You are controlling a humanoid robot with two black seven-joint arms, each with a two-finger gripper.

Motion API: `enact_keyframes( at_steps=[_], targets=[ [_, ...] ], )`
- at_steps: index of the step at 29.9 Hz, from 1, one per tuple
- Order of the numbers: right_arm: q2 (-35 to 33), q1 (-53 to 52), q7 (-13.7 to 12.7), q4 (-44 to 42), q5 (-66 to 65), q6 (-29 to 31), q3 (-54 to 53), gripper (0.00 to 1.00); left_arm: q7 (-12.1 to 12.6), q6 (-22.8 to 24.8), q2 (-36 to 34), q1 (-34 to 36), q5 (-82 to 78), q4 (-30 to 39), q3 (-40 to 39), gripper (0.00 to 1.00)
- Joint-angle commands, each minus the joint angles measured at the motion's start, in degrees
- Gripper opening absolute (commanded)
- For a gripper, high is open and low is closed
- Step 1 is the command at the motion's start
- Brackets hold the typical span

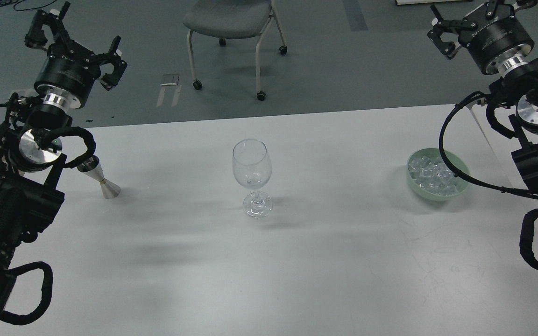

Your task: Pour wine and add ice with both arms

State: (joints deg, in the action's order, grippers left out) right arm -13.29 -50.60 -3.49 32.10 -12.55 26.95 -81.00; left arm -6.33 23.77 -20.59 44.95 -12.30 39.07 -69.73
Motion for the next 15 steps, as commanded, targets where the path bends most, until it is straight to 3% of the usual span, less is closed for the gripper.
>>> enact_keyframes(
  at_steps=[1,15],
  targets=[
    [-0.1,-0.3,0.3,-0.5,0.2,-0.2,-0.1,1.00,-0.1,0.0,-0.2,0.1,0.0,0.0,0.0,0.98],
    [-0.2,0.9,0.3,1.3,0.2,0.6,0.1,1.00,0.0,0.6,-0.3,-2.0,0.4,4.7,-0.8,0.98]
  ],
)
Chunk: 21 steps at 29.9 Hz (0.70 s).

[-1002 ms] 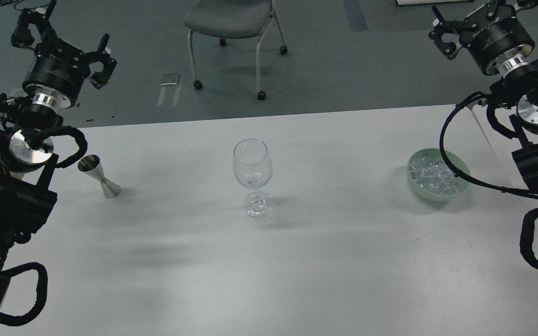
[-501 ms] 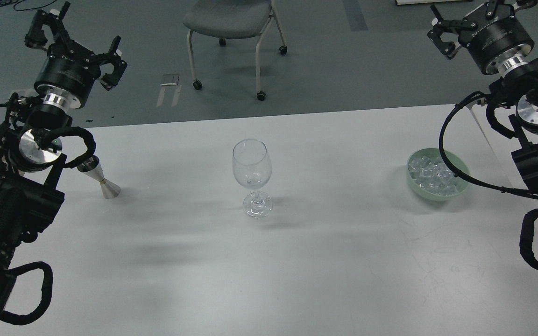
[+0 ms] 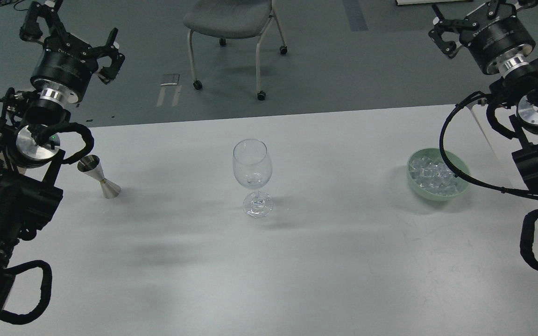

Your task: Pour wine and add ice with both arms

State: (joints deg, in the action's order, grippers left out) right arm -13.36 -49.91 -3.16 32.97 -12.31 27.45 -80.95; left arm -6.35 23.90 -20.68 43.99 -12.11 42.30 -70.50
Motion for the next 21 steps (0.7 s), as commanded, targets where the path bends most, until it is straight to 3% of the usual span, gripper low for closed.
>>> enact_keyframes(
  at_steps=[1,7,9,13,18,20,21],
  targets=[
    [-0.5,0.3,0.0,0.5,0.0,0.1,0.0,1.00,0.0,0.8,-0.8,-2.6,0.7,2.2,-0.3,0.98],
    [-2.2,2.4,0.0,2.3,0.1,0.1,0.0,1.00,0.3,3.3,-3.4,-6.2,5.0,4.8,-0.8,0.98],
    [-2.9,3.5,0.0,3.0,0.1,0.1,0.0,1.00,1.4,2.8,-4.4,-6.4,7.8,4.9,-2.0,0.98],
    [-3.3,5.5,0.1,3.9,0.0,0.1,-0.1,1.00,6.4,2.3,-5.4,-10.8,15.2,5.1,-6.1,0.98],
    [-3.3,6.3,0.3,4.2,0.1,0.2,-0.1,1.00,7.5,2.1,-6.0,-18.0,16.3,11.5,-9.4,0.98],
    [-3.3,6.6,0.4,4.3,0.1,0.2,-0.1,1.00,7.5,0.4,-6.3,-21.6,16.3,17.6,-10.8,0.98],
    [-3.3,6.6,0.4,4.3,0.1,0.2,-0.1,1.00,7.6,-2.1,-6.6,-24.5,16.4,24.0,-12.5,0.98]
  ],
)
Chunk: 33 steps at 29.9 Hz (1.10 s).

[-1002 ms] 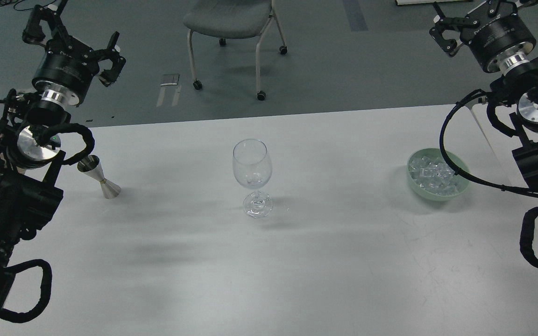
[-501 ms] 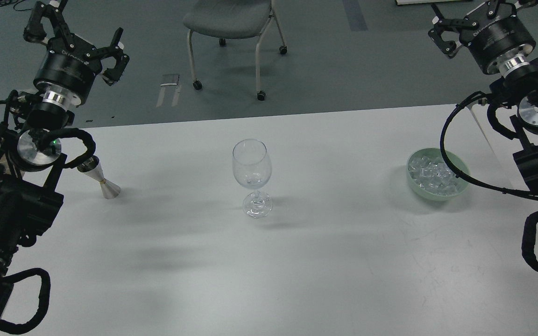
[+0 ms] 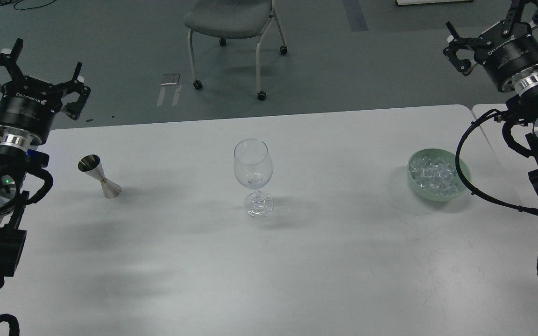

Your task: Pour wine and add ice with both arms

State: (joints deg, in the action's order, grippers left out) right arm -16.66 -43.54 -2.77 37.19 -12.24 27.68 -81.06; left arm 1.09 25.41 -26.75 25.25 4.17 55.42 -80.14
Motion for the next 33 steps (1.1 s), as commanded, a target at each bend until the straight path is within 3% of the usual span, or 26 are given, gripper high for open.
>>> enact_keyframes(
  at_steps=[1,6,11,21,27,33],
  targets=[
    [0.1,0.3,0.0,0.1,0.0,0.0,0.0,1.00,0.1,-6.4,-0.9,-9.0,0.1,17.3,-5.0,0.98],
    [0.1,1.0,0.0,0.1,0.0,0.0,0.0,1.00,0.7,-11.3,-1.9,-15.1,0.2,27.1,-7.3,0.98],
    [0.1,2.4,0.0,1.0,0.0,0.0,-0.2,1.00,1.3,-11.4,-3.2,-22.0,0.3,29.0,-9.0,0.98],
    [-1.4,7.0,0.0,4.2,0.0,0.0,-0.9,1.00,1.3,-11.4,2.3,-44.1,1.7,42.3,-17.2,0.98],
    [-1.4,8.8,0.1,5.0,0.0,0.0,-1.1,1.00,1.3,-12.4,6.3,-49.9,1.7,42.8,-17.5,0.98],
    [-1.4,8.9,0.1,5.0,0.0,0.0,-1.0,1.00,1.2,-15.7,9.5,-49.6,1.6,40.4,-16.8,0.95]
  ],
)
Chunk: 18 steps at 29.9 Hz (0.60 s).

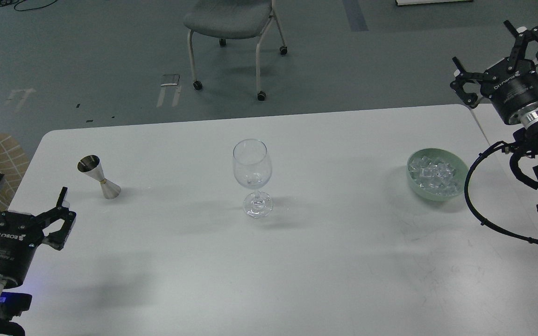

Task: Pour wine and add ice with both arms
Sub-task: 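Lower the left gripper toward the silver jigger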

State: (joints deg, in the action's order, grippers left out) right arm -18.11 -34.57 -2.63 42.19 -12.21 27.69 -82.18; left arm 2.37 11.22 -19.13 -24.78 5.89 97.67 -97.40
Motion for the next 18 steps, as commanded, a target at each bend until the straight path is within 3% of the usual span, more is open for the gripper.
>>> enact_keyframes(
  at_steps=[1,6,13,18],
  targets=[
    [0.0,-0.1,0.0,0.0,0.0,0.0,0.1,1.00,0.0,-1.6,2.3,0.5,-0.1,-2.3,0.5,0.95],
    [-0.2,-0.2,0.0,-0.3,-0.1,-0.3,0.0,1.00,0.4,-3.1,5.8,2.3,-0.1,-6.0,1.7,0.89],
    [-1.4,0.1,0.0,-0.3,-0.1,-0.4,0.0,1.00,0.4,-10.3,7.4,8.9,-0.3,-11.3,3.7,0.88],
    [-1.4,0.1,0.0,-0.3,-0.1,-0.7,0.0,1.00,0.4,-10.4,8.1,14.8,-0.5,-17.4,6.5,0.89]
  ],
)
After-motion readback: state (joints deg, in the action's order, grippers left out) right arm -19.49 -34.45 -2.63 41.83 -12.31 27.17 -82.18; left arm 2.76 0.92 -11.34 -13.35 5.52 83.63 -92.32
